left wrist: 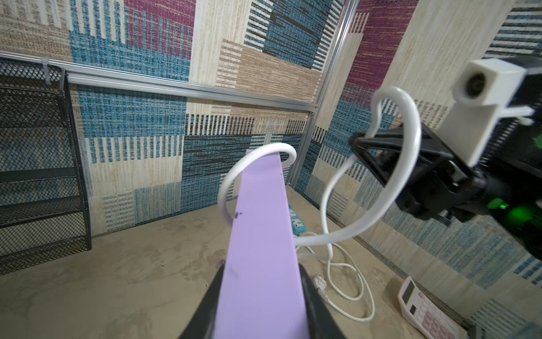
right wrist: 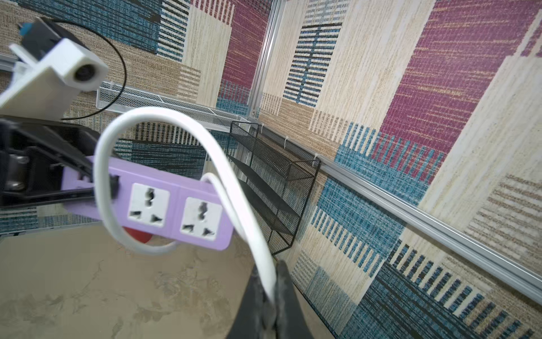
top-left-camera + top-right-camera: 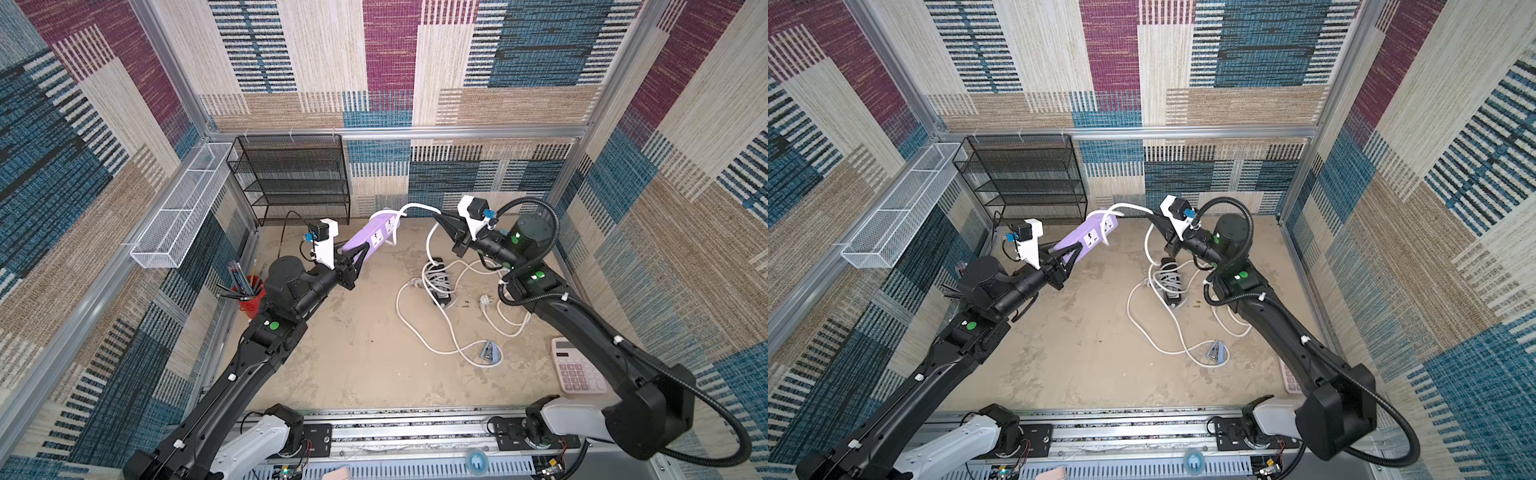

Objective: Unwrap the cord wrapped around the power strip
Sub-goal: Unwrap the power cord from the power strip.

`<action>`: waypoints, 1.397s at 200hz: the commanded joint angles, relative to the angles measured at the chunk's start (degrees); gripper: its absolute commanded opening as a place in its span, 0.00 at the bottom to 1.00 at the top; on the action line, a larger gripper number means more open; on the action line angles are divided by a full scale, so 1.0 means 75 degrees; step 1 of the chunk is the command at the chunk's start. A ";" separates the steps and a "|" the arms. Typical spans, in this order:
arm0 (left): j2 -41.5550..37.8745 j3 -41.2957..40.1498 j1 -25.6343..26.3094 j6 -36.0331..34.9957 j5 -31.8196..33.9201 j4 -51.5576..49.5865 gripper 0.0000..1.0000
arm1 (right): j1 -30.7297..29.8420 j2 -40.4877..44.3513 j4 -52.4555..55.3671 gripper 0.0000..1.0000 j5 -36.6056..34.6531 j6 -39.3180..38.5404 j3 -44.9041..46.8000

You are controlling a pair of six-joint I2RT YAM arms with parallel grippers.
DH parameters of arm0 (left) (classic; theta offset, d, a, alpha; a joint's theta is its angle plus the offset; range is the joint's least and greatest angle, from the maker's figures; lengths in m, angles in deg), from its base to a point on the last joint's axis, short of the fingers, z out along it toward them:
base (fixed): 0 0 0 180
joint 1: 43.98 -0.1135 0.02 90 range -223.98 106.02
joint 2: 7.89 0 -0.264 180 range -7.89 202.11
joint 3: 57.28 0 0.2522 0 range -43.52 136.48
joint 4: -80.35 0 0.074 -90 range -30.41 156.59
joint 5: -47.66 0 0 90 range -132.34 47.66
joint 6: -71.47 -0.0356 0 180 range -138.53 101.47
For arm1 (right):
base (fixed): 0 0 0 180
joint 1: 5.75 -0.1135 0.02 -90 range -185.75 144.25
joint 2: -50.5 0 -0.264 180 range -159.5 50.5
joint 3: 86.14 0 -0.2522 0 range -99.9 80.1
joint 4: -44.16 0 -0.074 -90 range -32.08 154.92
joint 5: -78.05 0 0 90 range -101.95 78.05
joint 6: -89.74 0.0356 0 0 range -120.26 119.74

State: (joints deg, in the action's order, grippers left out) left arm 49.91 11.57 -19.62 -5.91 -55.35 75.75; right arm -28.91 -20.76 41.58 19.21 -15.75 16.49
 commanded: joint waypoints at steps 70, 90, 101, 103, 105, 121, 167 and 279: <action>0.1643 0.2316 -0.0107 0.0005 -0.1010 0.0701 0.00 | -0.0223 0.0084 -0.0422 0.00 0.1050 0.1227 0.2481; 0.1770 0.2457 -0.0072 0.0526 -0.1762 0.0807 0.00 | -0.0217 -0.0729 -0.1269 0.00 0.0947 0.1566 0.2432; 0.1759 0.2384 -0.0009 0.0750 -0.2088 0.0868 0.00 | -0.0222 -0.1282 -0.1596 0.00 0.0897 0.1685 0.2178; 0.1747 0.2361 0.0011 0.0771 -0.2130 0.0885 0.00 | -0.0224 -0.1383 -0.1636 0.00 0.0897 0.1697 0.2113; 0.1744 0.2335 0.0028 0.0800 -0.2172 0.0892 0.00 | -0.0225 -0.1496 -0.1676 0.00 0.0897 0.1709 0.2056; 0.1613 0.2084 0.0128 0.0967 -0.2501 0.0907 0.00 | -0.0223 -0.2269 -0.1928 0.00 0.0809 0.1816 0.1454; 0.0938 0.0750 0.0334 0.1469 -0.3256 0.0911 0.00 | -0.0019 -0.3859 -0.1796 0.00 0.0684 0.1790 -0.0701; -0.0471 -0.1032 0.0253 0.0541 -0.0432 -0.1120 0.00 | 0.0900 -0.1779 0.0311 0.00 -0.0209 0.0635 -0.1432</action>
State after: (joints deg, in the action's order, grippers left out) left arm 45.89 1.49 -17.30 2.68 -68.10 70.42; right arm -22.87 -38.84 39.68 22.16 -8.80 3.33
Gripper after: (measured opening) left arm 0.343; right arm 0.091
